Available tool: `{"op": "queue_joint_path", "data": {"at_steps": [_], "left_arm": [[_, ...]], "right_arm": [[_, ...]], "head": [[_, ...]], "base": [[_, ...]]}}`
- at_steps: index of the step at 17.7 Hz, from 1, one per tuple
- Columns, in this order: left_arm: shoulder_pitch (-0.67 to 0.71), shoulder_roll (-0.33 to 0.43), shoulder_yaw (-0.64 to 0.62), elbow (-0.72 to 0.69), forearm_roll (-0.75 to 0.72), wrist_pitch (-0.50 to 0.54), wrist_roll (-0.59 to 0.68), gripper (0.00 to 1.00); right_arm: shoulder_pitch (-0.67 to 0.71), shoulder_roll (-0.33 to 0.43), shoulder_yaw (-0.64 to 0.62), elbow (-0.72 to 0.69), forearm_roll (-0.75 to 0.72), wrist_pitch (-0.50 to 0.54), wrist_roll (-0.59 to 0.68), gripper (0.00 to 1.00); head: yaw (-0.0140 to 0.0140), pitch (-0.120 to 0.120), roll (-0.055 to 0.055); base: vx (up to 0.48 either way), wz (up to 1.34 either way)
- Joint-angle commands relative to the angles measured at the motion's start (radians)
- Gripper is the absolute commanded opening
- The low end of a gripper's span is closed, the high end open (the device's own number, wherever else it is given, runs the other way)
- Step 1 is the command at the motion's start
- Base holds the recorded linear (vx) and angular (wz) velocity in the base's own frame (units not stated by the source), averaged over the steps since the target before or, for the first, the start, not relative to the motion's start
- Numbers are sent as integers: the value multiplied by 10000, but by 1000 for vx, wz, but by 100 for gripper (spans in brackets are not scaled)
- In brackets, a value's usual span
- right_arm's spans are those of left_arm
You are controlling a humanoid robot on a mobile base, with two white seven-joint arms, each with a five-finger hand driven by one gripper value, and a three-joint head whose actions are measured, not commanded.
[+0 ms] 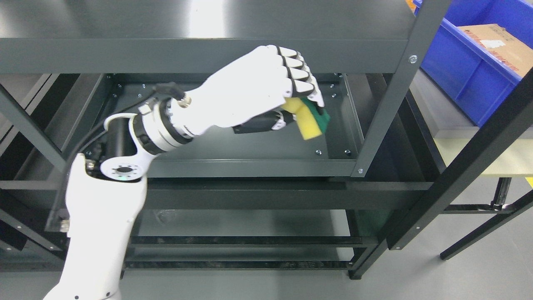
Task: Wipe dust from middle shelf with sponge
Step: 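Sweep the sponge back across the shelf away from the robot, then withdraw the left hand holding the sponge from the shelf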
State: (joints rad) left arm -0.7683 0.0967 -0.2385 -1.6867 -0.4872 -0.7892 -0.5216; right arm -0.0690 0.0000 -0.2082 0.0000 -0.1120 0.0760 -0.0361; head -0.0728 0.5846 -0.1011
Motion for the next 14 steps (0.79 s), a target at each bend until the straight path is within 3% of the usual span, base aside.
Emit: {"op": "queue_joint_path", "data": {"at_steps": [1, 4, 8, 14], "left_arm": [[1066, -792, -1955, 1172, -482, 38, 567, 0], [2694, -792, -1895, 1862, -55, 38, 1194, 0], [4275, -792, -596, 2202, 2363, 38, 1810, 0], [4447, -792, 3025, 2095, 5359, 3651, 2376, 0]], "right_arm": [[0, -175, -5, -175, 0, 7, -7, 100], [0, -175, -5, -175, 0, 7, -7, 100], [0, -175, 11, -175, 0, 7, -7, 100], [0, -175, -4, -175, 0, 7, -7, 100]], "head": [[0, 0, 0], [0, 0, 0], [0, 0, 0], [0, 0, 0]], "base": [[0, 0], [0, 0], [0, 0], [0, 0]]}}
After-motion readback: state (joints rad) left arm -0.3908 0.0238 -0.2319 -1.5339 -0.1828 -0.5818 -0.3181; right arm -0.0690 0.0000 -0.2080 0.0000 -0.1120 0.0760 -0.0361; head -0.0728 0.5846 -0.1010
